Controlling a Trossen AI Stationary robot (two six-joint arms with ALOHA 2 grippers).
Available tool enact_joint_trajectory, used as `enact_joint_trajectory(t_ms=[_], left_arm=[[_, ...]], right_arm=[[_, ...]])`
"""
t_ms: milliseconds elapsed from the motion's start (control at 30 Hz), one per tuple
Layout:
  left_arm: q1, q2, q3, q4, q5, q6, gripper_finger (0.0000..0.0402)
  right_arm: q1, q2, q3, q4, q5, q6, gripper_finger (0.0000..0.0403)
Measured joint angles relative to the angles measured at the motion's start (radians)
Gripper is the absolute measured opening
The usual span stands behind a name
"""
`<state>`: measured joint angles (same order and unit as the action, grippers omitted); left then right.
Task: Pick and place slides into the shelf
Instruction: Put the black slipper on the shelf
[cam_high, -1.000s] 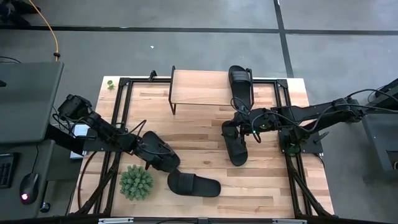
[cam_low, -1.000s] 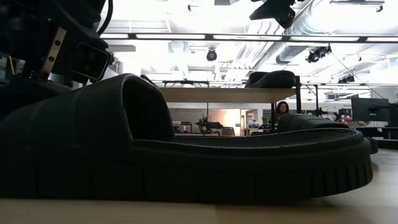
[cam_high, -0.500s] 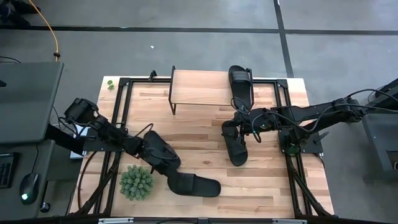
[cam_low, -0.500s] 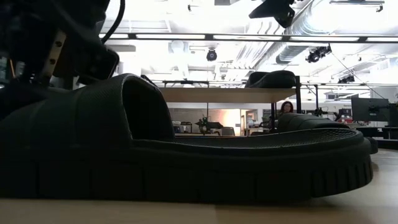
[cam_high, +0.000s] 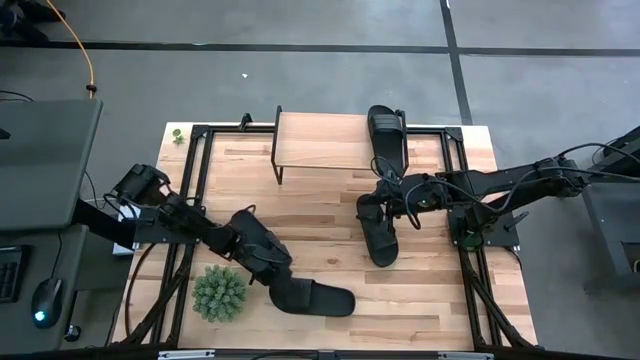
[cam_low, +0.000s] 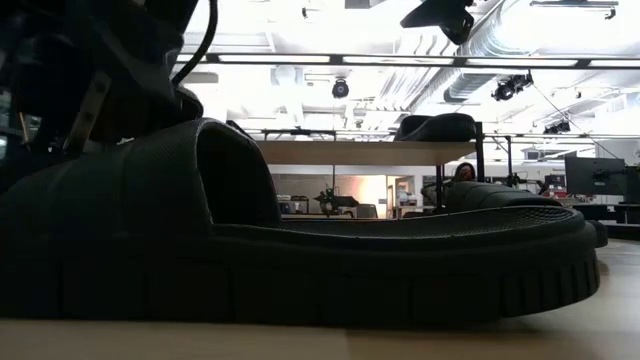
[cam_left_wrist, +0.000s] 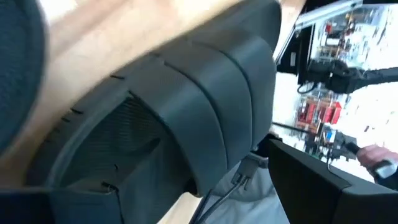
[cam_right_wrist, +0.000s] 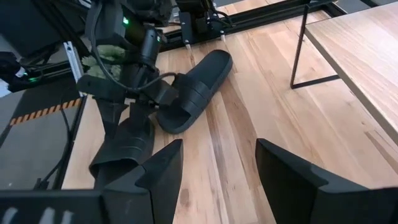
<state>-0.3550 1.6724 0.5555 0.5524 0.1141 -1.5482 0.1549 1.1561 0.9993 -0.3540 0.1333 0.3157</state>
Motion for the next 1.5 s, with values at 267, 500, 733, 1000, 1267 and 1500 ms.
enact_joint_trajectory(t_ms=[267, 500, 733, 1000, 1267, 1500], left_arm=[[0.000, 0.036, 0.010, 0.078, -0.024, 0.019, 0.0271], [0.002, 0.036, 0.028, 0.085, -0.084, 0.053, 0.0256], [0.001, 0.036, 0.033, 0.085, -0.086, 0.052, 0.0162], [0.002, 0.036, 0.033, 0.097, -0.088, 0.032, 0.0025], [0.002, 0.035, 0.034, 0.113, -0.079, 0.017, 0.0026], [0.002, 0.013, 0.034, 0.110, -0.072, 0.002, 0.0011]], right_arm=[[0.000, 0.000, 0.000, -0.003, -0.024, -0.001, 0.0193], [0.002, 0.000, 0.000, -0.006, -0.037, 0.001, 0.0193], [0.002, 0.000, 0.000, -0.003, -0.038, 0.000, 0.0193], [0.003, 0.000, 0.000, 0.000, -0.038, 0.001, 0.0193], [0.002, 0.000, 0.000, 0.000, -0.029, -0.002, 0.0193], [-0.011, 0.000, 0.000, 0.000, -0.029, -0.007, 0.0193]])
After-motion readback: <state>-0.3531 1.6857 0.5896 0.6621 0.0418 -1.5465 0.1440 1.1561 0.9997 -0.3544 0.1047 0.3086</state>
